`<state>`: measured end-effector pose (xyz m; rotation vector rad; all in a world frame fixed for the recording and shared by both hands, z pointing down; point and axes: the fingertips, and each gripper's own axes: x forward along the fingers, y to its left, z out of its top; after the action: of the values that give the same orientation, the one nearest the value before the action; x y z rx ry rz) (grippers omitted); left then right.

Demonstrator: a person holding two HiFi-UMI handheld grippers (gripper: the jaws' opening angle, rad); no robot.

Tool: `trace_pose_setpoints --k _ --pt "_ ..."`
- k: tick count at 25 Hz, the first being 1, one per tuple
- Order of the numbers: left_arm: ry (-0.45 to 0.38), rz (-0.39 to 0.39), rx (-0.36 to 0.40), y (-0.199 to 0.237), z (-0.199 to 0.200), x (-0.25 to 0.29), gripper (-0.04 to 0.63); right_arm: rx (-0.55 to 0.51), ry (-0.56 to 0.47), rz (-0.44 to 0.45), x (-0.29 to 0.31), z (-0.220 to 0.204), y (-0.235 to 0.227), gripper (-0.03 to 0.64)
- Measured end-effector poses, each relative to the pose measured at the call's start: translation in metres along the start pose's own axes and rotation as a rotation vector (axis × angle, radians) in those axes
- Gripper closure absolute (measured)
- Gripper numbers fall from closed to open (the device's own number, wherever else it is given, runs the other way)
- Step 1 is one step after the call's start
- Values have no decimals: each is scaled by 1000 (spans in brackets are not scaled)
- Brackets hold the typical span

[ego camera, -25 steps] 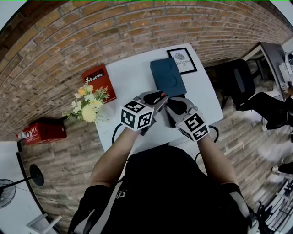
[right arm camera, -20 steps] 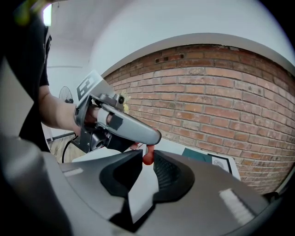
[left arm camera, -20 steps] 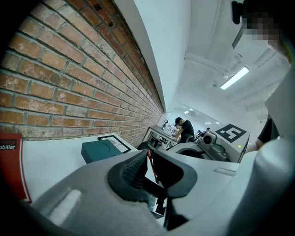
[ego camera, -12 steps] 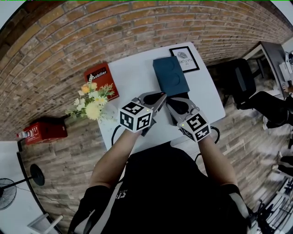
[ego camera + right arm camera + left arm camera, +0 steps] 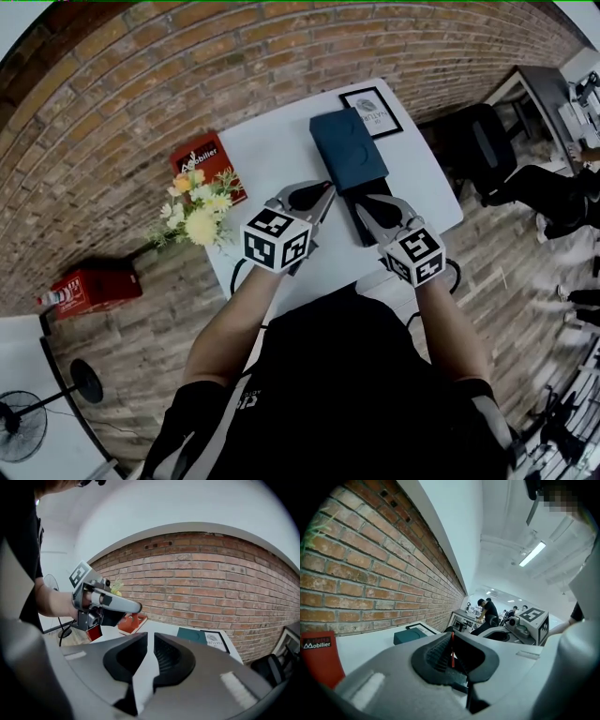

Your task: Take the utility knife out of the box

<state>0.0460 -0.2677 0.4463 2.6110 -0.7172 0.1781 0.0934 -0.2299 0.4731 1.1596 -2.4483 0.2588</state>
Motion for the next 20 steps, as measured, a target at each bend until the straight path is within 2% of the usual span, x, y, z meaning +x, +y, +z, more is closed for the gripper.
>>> trace_pose_setpoints --k 11,20 --pt "-10 16 68 -5 19 0 577 68 -11 -148 -51 -9 -35 601" --pt "-57 108 104 -26 44 24 577 113 -107 -203 -109 -7 -95 615"
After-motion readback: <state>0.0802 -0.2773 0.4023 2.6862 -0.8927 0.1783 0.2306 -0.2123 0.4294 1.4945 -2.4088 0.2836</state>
